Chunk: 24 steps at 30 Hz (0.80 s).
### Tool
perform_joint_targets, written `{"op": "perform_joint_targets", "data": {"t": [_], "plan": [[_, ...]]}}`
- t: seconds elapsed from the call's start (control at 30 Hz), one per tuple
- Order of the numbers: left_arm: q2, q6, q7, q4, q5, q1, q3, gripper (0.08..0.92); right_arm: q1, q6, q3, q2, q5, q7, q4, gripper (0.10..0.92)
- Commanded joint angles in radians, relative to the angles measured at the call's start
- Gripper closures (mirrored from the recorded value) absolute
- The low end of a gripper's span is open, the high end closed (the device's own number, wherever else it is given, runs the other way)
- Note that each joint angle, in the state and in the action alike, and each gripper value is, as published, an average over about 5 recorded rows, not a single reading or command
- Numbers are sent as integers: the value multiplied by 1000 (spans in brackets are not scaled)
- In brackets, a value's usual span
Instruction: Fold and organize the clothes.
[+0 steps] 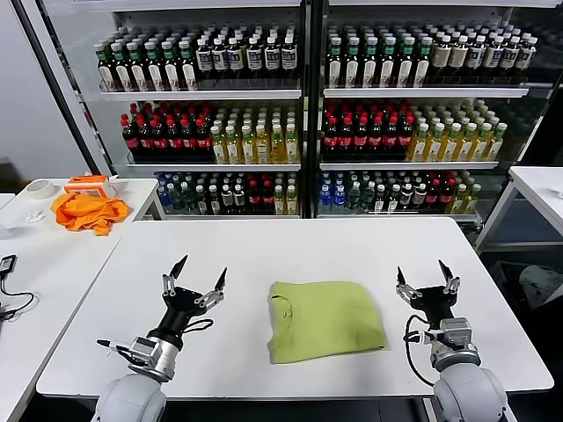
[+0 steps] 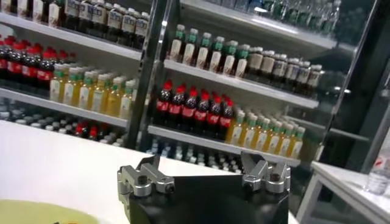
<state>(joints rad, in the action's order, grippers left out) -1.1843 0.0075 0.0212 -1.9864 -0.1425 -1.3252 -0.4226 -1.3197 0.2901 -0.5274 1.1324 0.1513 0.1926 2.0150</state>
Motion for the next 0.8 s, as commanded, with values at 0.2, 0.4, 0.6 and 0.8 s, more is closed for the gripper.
{"op": "perform_joint_targets", "data": {"t": [0.2,0.4,0.6,0.8], "plan": [[-23,-58,36,24,-32,21,34,177,-14,-121,-76,18,-50,-68,-74,203],[-40,-56,41,16,-23,9,25,177,-16,-118,-78,6,-25,-64,-63,203],[-45,-47,59,9,-18,9,11,177,-22,-125,-75,-4,-38,-46,-43,203],[-45,-44,64,28,2,20,-7,177,-38,-165,-66,-7,-66,-58,-30,203]]}}
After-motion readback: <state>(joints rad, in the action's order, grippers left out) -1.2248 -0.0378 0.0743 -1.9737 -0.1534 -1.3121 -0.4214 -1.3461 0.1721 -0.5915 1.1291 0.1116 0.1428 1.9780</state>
